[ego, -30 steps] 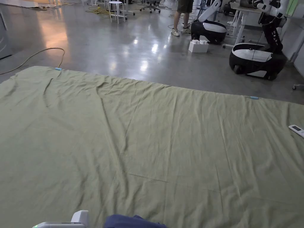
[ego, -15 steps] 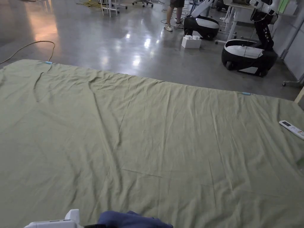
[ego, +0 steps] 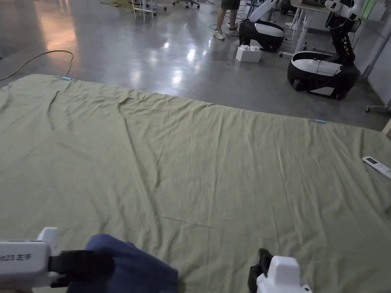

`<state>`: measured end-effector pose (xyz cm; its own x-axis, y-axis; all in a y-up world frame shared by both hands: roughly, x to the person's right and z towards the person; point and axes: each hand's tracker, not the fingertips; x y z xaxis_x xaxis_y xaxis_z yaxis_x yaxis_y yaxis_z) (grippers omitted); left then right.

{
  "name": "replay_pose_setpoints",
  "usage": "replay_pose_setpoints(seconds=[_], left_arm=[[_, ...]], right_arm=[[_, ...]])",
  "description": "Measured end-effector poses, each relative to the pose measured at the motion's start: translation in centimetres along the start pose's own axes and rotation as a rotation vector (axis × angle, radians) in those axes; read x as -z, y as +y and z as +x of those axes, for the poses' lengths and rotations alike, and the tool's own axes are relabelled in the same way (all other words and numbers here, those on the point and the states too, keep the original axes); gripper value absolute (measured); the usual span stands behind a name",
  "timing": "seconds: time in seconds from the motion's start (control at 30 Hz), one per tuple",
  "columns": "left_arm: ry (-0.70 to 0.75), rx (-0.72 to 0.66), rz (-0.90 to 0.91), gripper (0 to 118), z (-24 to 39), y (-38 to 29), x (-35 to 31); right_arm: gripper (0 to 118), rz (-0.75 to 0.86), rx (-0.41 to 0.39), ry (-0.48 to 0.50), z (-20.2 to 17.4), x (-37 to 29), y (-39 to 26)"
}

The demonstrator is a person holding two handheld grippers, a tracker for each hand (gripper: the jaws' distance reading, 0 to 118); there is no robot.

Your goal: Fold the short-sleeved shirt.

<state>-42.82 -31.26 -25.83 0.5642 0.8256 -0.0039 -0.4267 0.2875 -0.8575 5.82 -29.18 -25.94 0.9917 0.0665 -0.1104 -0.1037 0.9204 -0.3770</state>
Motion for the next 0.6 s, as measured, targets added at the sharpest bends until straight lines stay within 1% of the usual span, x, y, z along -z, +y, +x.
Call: replay_pose_setpoints(seconds=[0.17, 0.3, 0.47, 0.6], left_arm=[[0.111, 0.046, 0.034, 22, -0.2, 4.0, -6.8], [0.254, 0.089, 0.038, 22, -0.4, 7.4, -12.1], [0.433, 0.092, 0.043, 22, 0.0, 10.5, -17.9], [0.542, 0.113, 0.01, 22, 0.1, 11.5, -19.8]], right_arm=[[2, 0.095, -0.023, -0.038, 2.4, 0.1, 4.4], [2, 0.153, -0.019, -0.064, 3.7, -0.1, 6.8], [2, 0.198, -0.019, -0.08, 4.4, -1.3, 8.6], [2, 0.203, -0.016, -0.082, 4.1, -1.9, 9.0]])
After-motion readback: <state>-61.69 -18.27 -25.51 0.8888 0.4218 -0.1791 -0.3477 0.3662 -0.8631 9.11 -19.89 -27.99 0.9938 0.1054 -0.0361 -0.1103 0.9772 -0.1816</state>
